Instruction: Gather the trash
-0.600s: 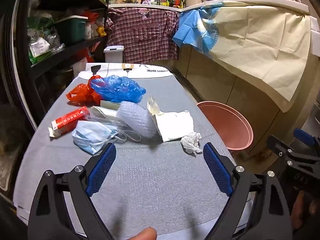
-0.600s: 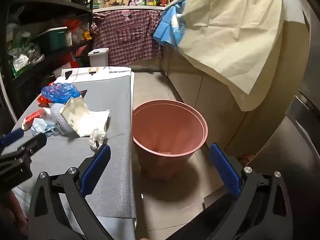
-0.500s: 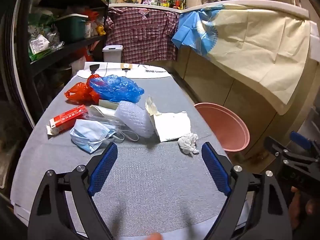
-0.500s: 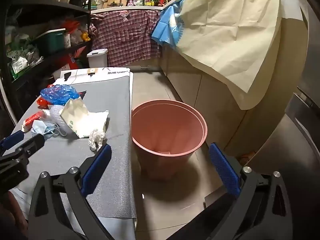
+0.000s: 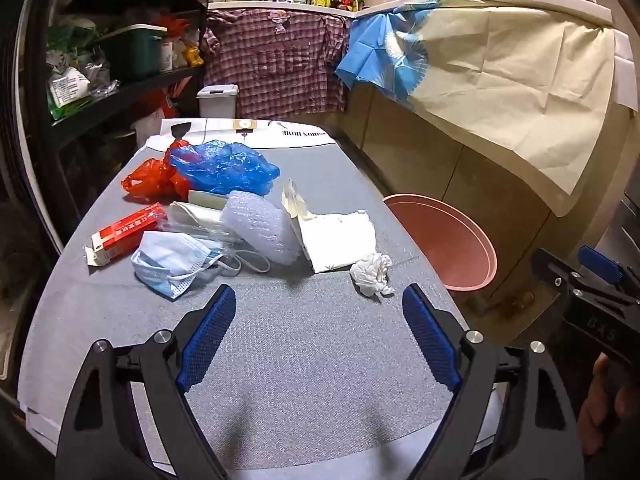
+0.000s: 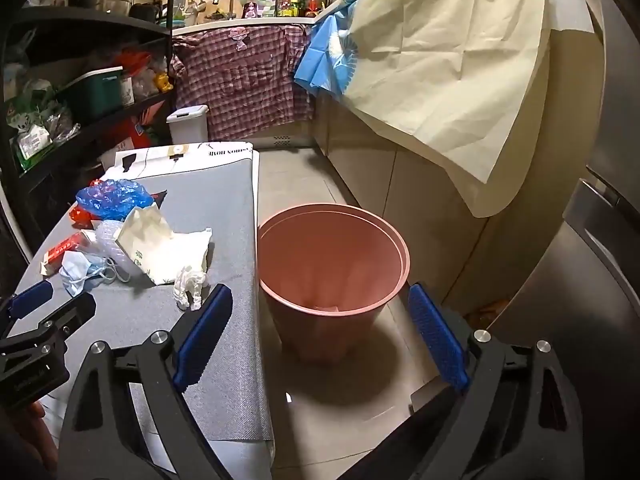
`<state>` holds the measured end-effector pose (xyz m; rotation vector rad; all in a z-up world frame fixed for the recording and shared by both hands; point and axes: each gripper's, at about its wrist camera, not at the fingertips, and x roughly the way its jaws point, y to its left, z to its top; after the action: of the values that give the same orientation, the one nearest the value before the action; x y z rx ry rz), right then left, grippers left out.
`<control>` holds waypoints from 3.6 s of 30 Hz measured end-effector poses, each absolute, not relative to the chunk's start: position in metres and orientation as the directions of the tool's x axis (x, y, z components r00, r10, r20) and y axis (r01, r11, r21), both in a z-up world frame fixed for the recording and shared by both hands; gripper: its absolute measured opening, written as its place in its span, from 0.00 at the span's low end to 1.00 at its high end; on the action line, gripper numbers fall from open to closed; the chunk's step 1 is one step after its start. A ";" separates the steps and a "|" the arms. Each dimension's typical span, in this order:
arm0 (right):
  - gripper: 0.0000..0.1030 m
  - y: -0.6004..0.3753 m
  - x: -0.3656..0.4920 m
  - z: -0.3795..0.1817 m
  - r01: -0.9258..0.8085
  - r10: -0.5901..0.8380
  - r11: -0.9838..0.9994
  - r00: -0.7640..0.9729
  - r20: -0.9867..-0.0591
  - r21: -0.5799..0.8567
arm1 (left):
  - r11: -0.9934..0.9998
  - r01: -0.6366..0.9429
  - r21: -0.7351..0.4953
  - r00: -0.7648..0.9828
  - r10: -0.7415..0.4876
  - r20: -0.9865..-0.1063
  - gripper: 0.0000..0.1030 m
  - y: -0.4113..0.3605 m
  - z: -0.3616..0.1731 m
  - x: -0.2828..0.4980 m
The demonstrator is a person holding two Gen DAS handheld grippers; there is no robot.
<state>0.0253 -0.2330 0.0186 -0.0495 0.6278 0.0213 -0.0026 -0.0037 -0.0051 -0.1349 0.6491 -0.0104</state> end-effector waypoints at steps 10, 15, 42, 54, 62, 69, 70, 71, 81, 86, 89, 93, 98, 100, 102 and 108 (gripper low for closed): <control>0.86 -0.230 0.024 0.018 -0.043 0.003 0.998 0.807 -0.590 -0.054 | 0.992 -0.023 -0.127 0.801 -0.058 -0.596 0.80 -0.006 -0.006 -0.003; 0.86 -0.229 0.024 0.018 -0.040 -0.001 0.998 0.808 -0.589 -0.057 | 0.992 -0.023 -0.127 0.802 -0.058 -0.595 0.80 -0.006 -0.005 -0.003; 0.86 -0.232 0.026 0.016 -0.038 0.000 0.998 0.806 -0.592 -0.051 | 0.992 -0.019 -0.124 0.805 -0.059 -0.590 0.80 -0.005 -0.005 -0.004; 0.86 -0.231 0.026 0.016 -0.038 0.000 0.998 0.807 -0.591 -0.052 | 0.992 -0.019 -0.124 0.805 -0.059 -0.591 0.80 -0.005 -0.005 -0.004; 0.86 -0.231 0.026 0.016 -0.038 0.000 0.998 0.807 -0.591 -0.052 | 0.992 -0.019 -0.124 0.805 -0.059 -0.590 0.80 -0.005 -0.006 -0.004; 0.83 -0.231 0.025 0.016 -0.039 0.001 0.998 0.807 -0.591 -0.051 | 0.992 -0.020 -0.124 0.806 -0.058 -0.589 0.79 -0.006 -0.005 -0.004; 0.83 -0.231 0.025 0.016 -0.039 0.001 0.998 0.807 -0.591 -0.051 | 0.992 -0.019 -0.124 0.806 -0.058 -0.589 0.79 -0.006 -0.006 -0.004; 0.83 -0.231 0.026 0.016 -0.039 0.001 0.998 0.807 -0.591 -0.051 | 0.992 -0.018 -0.123 0.805 -0.058 -0.590 0.76 -0.006 -0.006 -0.004; 0.78 -0.227 0.024 0.018 -0.044 0.008 0.998 0.809 -0.588 -0.047 | 0.993 -0.036 -0.109 0.816 -0.034 -0.578 0.60 -0.007 0.000 -0.008; 0.62 -0.222 0.022 0.021 -0.079 0.052 0.997 0.823 -0.566 -0.023 | 0.991 -0.074 -0.115 0.820 -0.005 -0.573 0.54 0.003 0.001 -0.007; 0.45 -0.218 0.024 0.021 -0.109 0.097 0.994 0.823 -0.559 0.013 | 0.987 -0.099 -0.130 0.814 0.005 -0.580 0.53 0.010 0.000 -0.004; 0.36 -0.207 0.036 0.017 -0.156 0.158 0.986 0.798 -0.582 0.054 | 0.984 -0.130 -0.124 0.804 0.031 -0.593 0.50 0.017 -0.004 0.001; 0.32 -0.181 0.058 0.013 -0.219 0.239 0.970 0.765 -0.598 0.108 | 0.977 -0.186 -0.103 0.815 0.095 -0.572 0.41 0.030 -0.004 0.004; 0.32 -0.170 0.066 0.011 -0.237 0.268 0.963 0.758 -0.595 0.132 | 0.971 -0.217 -0.104 0.810 0.120 -0.575 0.41 0.038 -0.007 0.007; 0.33 -0.160 0.072 0.006 -0.246 0.281 0.959 0.748 -0.602 0.141 | 0.964 -0.242 -0.112 0.800 0.133 -0.585 0.41 0.046 -0.011 0.011; 0.33 -0.137 0.091 -0.019 -0.275 0.311 0.948 0.680 -0.663 0.163 | 0.941 -0.307 -0.142 0.769 0.157 -0.620 0.41 0.070 -0.025 0.022</control>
<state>0.0914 -0.1365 -0.0189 0.0514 0.7540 0.3292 0.0216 0.0698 -0.0247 -0.2421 0.6476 0.2544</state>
